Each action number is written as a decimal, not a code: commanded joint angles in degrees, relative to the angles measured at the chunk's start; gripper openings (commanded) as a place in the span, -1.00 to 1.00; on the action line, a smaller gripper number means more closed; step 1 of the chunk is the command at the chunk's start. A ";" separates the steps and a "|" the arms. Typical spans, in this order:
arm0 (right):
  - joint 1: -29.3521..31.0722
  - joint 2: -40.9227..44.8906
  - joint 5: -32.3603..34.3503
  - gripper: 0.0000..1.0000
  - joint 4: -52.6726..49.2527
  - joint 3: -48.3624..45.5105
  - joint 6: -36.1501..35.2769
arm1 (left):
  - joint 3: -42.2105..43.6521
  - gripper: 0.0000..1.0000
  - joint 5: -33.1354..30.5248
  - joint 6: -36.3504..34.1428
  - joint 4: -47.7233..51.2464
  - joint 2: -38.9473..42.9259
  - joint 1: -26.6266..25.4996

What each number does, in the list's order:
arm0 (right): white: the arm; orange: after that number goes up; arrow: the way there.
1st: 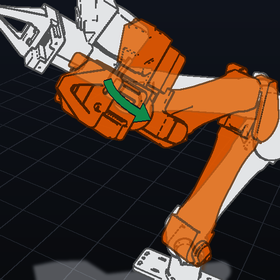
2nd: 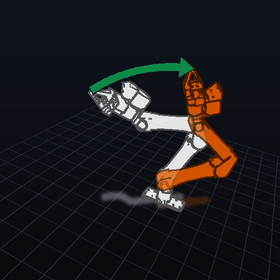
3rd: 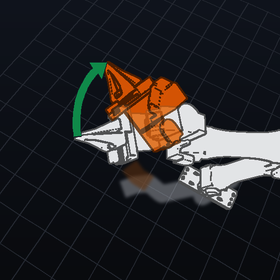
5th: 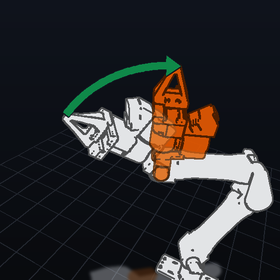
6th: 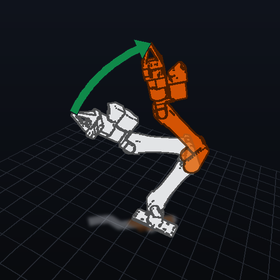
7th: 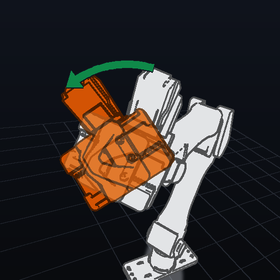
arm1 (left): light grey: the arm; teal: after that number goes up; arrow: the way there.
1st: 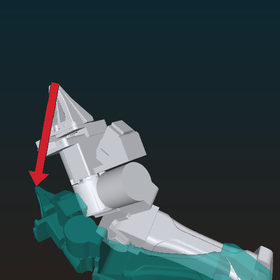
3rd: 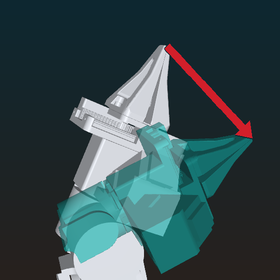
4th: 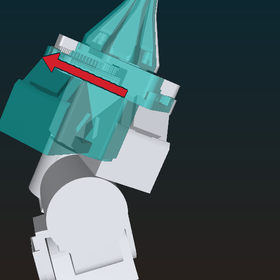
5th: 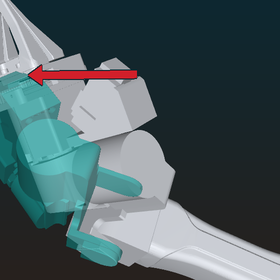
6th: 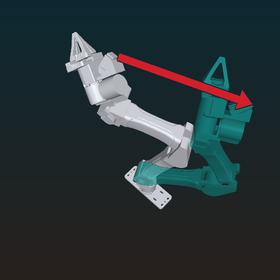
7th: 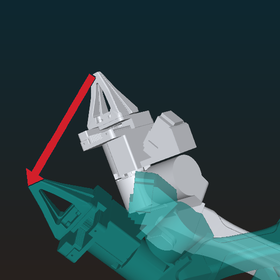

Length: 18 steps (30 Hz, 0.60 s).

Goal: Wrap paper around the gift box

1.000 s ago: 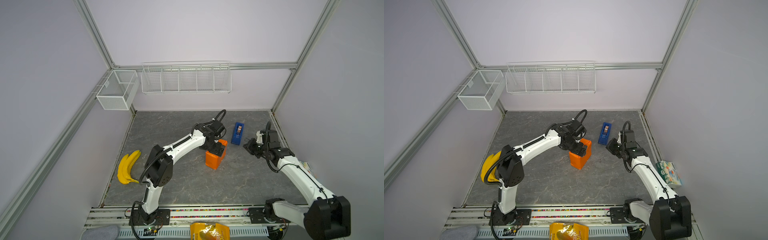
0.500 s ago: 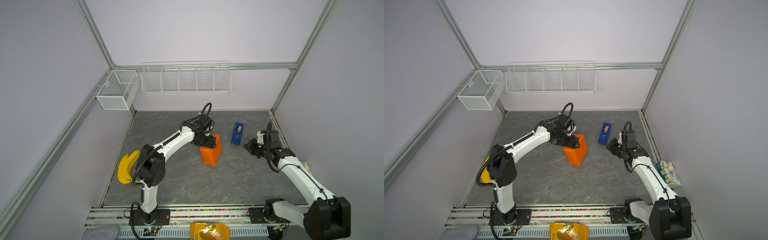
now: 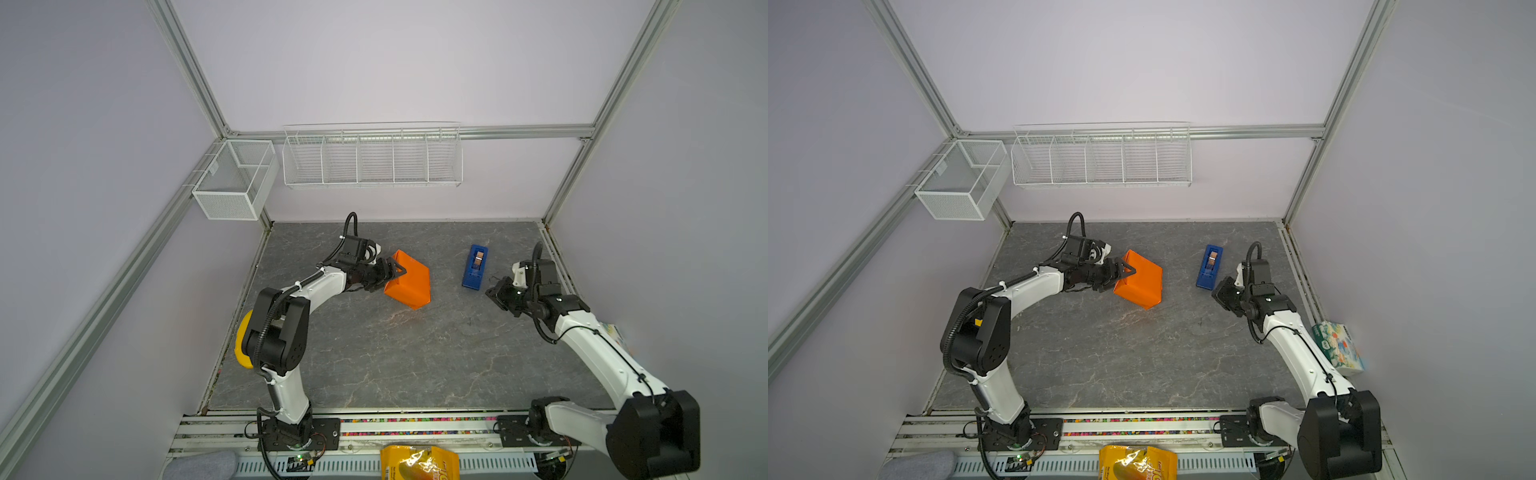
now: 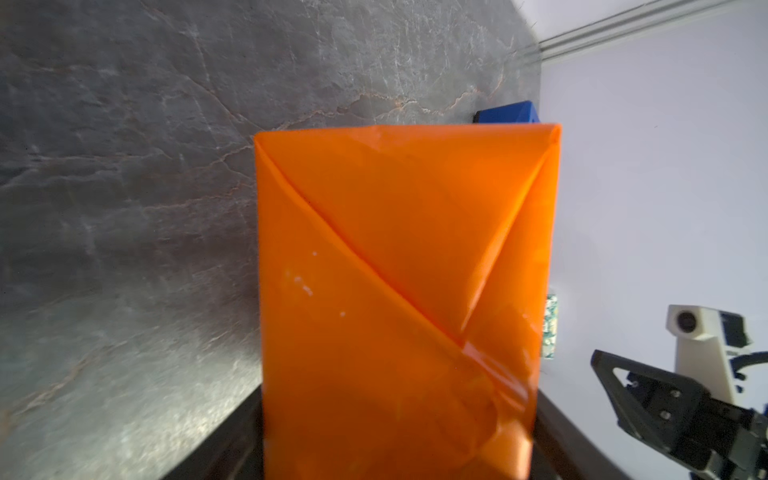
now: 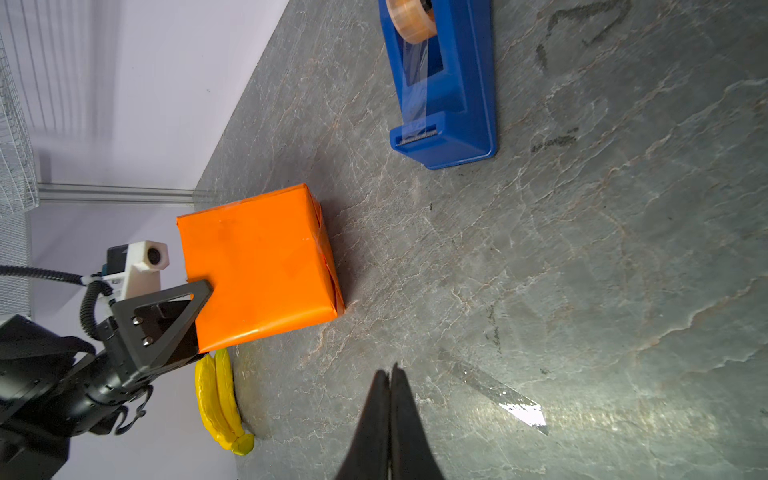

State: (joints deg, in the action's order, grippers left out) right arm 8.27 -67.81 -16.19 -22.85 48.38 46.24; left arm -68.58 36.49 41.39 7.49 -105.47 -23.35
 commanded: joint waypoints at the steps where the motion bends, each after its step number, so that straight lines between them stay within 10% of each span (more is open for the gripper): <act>1: -0.45 -0.81 -0.45 -0.87 -1.31 1.61 -1.37 | 1.98 0.60 3.14 7.22 -12.60 -2.14 -0.38; 18: -2.88 -1.88 4.00 -0.86 -4.21 3.96 -7.54 | -0.36 0.94 -10.31 -10.15 12.74 1.45 -0.22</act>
State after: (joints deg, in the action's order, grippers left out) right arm 6.55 -69.14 -14.31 -25.54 50.50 42.06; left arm -66.48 29.32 35.64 14.50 -106.45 -23.53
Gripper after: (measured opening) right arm 0.070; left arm 0.967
